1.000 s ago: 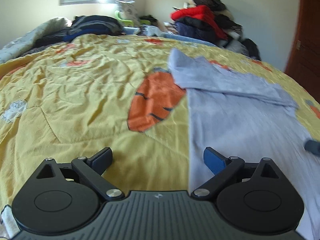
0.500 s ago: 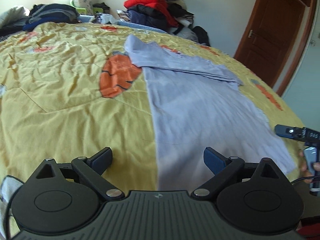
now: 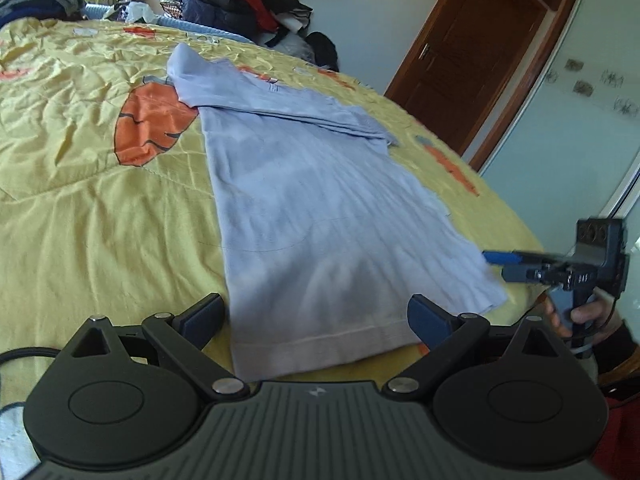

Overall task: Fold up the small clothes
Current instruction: 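Move both grippers to the sweater hem, then grasp the sweater hem with the left gripper while the right gripper grasps it too, then lift the hem and fold it over toward the collar with both grippers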

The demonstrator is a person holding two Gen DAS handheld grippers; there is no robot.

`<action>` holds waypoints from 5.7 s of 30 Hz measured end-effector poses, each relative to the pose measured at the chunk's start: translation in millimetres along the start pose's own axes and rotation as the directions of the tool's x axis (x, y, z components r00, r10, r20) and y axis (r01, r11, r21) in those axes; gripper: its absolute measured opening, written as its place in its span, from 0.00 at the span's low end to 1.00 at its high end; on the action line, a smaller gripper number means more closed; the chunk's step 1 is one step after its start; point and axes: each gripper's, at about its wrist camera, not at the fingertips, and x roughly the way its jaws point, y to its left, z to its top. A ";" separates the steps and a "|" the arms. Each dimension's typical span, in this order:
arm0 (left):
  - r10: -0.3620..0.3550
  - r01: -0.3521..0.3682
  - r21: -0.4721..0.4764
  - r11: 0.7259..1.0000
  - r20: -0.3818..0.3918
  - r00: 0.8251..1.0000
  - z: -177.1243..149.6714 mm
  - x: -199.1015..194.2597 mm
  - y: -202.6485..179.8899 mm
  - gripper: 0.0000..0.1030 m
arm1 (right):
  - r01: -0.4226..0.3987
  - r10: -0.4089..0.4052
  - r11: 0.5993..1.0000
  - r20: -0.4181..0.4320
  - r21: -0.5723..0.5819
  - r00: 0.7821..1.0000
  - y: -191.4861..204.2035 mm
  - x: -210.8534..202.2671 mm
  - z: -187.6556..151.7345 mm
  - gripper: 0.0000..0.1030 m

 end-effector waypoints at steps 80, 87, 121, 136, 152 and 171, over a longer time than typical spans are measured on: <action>0.046 -0.028 -0.120 0.992 0.151 0.987 19.3 -12.2 -16.3 0.03 | -0.305 0.244 0.865 0.196 0.399 0.950 -9.7 -5.7 8.0 0.07; 0.006 0.030 -0.184 0.983 0.190 0.982 24.6 -15.7 -8.1 0.03 | -0.301 0.232 0.880 0.220 0.366 0.947 -6.4 -10.5 17.7 0.07; 0.092 -0.017 -0.273 0.962 0.266 0.960 132.6 17.2 5.4 0.03 | -0.270 0.140 0.886 0.336 0.377 0.931 -47.0 27.8 112.1 0.08; 0.127 -0.061 -0.260 0.964 0.247 0.961 189.8 51.5 15.9 0.03 | -0.257 0.097 0.869 0.363 0.423 0.927 -81.1 59.0 147.4 0.08; 0.180 -0.118 -0.277 0.953 0.209 0.961 229.8 92.5 43.7 0.03 | -0.239 0.064 0.841 0.349 0.486 0.935 -118.9 110.3 177.9 0.08; 0.223 -0.171 -0.295 0.940 0.152 0.963 269.1 149.2 72.3 0.03 | -0.172 0.001 0.826 0.304 0.536 0.953 -157.8 163.3 211.5 0.08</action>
